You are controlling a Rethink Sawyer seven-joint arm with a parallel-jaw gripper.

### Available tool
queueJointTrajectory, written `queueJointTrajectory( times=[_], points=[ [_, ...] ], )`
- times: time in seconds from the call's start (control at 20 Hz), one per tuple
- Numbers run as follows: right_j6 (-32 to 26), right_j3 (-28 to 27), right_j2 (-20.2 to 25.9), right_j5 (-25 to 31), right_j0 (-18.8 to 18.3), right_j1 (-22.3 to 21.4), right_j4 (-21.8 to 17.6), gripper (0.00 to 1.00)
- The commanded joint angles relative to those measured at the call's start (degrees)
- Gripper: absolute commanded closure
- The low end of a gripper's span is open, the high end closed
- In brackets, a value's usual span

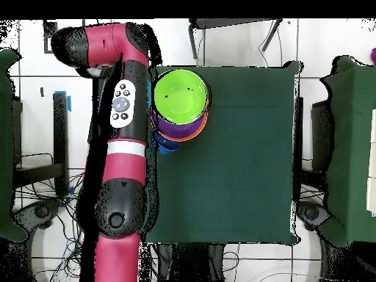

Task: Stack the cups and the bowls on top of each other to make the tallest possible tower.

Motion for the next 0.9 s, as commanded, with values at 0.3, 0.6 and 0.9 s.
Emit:
queueJointTrajectory(
  times=[0.3, 0.6, 0.9],
  points=[
    [-12.0, 17.6, 23.8, -5.6, 9.5, -3.8, -20.6, 0.0],
    [-11.3, 20.4, 27.5, -10.1, 10.8, -3.3, -24.9, 0.0],
    [-10.0, 20.5, 29.8, -13.8, 11.3, -1.9, -27.5, 0.0]
  ],
)
